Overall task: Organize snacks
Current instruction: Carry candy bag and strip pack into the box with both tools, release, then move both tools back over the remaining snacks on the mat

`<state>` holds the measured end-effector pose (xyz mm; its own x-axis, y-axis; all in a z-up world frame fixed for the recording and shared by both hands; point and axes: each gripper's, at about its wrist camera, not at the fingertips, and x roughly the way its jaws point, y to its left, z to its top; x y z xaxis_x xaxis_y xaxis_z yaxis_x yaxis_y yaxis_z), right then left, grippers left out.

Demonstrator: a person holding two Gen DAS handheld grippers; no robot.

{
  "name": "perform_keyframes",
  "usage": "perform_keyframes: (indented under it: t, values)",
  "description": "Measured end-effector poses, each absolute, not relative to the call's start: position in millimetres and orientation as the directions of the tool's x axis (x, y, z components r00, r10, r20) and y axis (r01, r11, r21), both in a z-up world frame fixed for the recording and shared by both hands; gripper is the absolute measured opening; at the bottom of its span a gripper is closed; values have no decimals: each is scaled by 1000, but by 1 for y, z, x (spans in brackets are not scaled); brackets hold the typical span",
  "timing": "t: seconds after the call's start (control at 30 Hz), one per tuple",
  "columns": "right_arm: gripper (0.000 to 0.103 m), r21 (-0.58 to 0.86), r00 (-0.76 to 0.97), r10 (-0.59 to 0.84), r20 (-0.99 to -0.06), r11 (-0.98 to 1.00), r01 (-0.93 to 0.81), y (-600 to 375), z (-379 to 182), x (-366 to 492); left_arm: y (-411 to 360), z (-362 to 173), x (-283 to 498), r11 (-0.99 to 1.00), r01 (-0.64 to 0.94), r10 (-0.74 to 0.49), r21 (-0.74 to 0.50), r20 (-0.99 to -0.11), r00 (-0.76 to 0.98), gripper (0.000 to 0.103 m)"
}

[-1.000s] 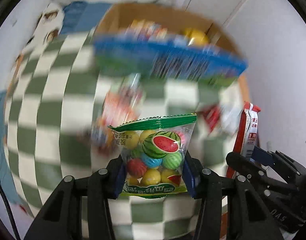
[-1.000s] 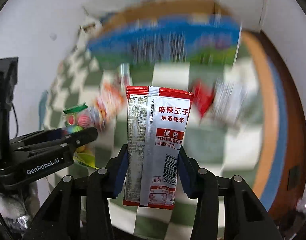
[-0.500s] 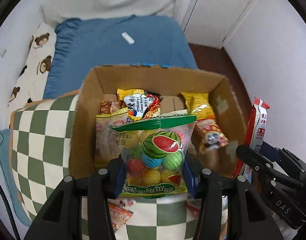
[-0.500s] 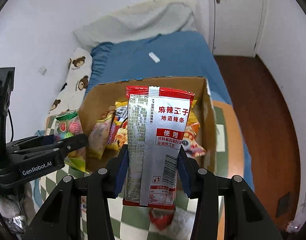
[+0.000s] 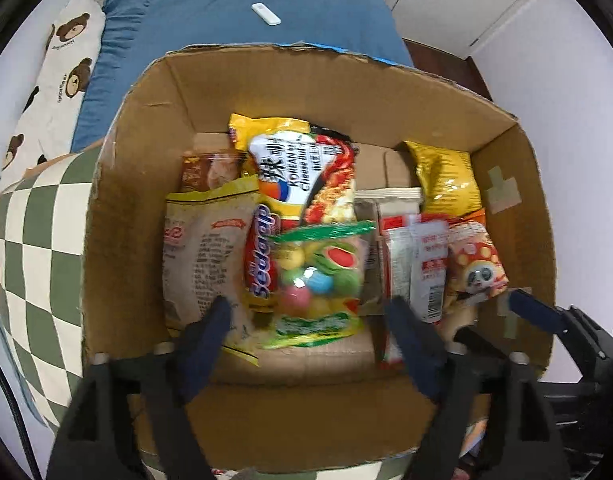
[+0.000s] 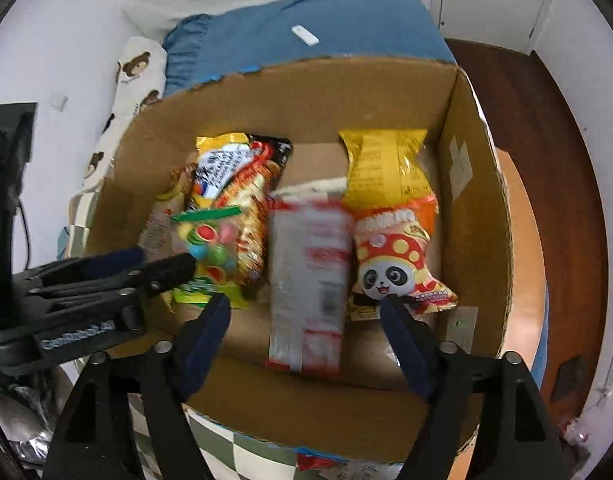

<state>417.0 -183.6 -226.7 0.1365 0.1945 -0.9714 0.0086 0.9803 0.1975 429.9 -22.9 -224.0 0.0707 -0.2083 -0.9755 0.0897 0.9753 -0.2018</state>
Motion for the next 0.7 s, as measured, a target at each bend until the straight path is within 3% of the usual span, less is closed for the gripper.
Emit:
perform_keyframes:
  t: [0.1,0.7]
  values:
    - [95,166,127,163,-978,986,18,-185,-232,417,-20,-224,429,980,87,-188,-180,-979,84,91]
    - [96,51,207,47,-977,999,12,-187,-204,396,-1,-184,395,992,93,-108,-88,-963,246,91]
